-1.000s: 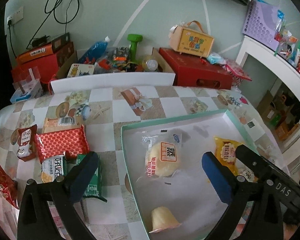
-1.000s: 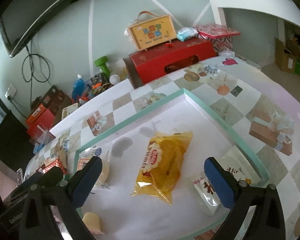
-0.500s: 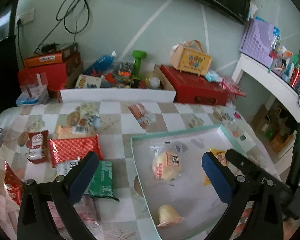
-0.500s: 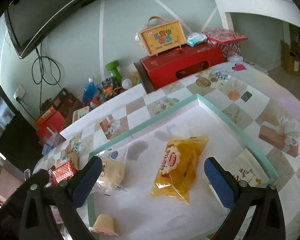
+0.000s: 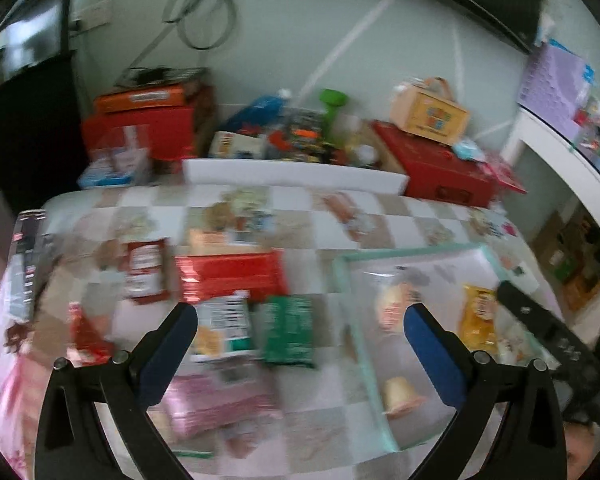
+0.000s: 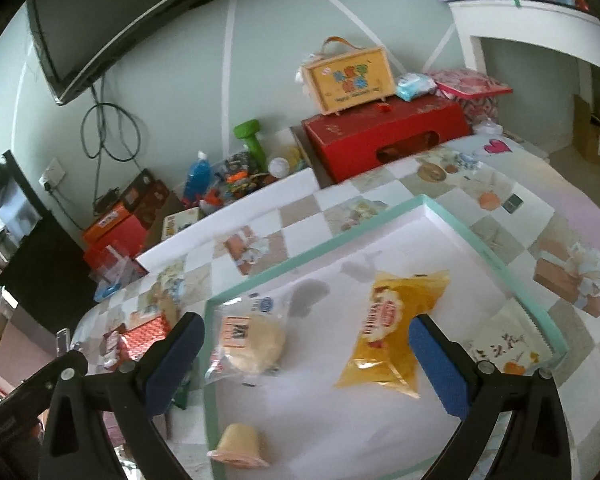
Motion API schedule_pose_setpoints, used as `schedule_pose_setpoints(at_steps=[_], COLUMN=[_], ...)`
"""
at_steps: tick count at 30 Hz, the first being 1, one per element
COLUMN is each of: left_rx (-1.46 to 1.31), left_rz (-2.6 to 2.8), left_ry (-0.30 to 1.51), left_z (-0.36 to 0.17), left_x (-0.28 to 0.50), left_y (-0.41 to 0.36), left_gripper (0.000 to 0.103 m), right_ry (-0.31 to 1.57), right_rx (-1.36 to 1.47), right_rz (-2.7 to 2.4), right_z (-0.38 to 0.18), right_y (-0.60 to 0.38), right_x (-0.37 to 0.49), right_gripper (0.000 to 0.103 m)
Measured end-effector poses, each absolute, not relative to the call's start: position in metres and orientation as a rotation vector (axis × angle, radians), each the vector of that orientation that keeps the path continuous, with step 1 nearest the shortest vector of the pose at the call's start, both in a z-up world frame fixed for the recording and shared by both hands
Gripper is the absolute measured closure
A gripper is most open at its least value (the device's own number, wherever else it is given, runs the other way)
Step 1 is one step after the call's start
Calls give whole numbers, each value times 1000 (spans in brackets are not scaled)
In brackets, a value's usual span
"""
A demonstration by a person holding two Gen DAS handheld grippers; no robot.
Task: Organize snacks
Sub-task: 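Move both open tools over the snack pile toward the red bag and pink packet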
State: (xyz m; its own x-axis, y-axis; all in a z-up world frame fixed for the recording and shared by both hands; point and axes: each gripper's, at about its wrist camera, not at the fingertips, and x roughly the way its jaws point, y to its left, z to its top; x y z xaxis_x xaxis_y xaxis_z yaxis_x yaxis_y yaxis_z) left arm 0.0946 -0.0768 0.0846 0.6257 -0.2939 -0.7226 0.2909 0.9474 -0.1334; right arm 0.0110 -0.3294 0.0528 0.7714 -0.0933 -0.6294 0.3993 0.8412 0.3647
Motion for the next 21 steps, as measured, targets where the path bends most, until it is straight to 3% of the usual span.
schedule_pose_setpoints(at_steps=[8, 21], left_rx=[-86, -299], left_rz=[-165, -91], left_ry=[818, 971], left_z=[89, 55], left_x=[104, 125], left_y=[-11, 80], left_gripper=[0, 1], right_ry=[662, 719], right_rx=[438, 380], right_rz=[-287, -103], right_z=[61, 63], right_y=[-296, -212], right_x=[22, 50], right_gripper=[0, 0])
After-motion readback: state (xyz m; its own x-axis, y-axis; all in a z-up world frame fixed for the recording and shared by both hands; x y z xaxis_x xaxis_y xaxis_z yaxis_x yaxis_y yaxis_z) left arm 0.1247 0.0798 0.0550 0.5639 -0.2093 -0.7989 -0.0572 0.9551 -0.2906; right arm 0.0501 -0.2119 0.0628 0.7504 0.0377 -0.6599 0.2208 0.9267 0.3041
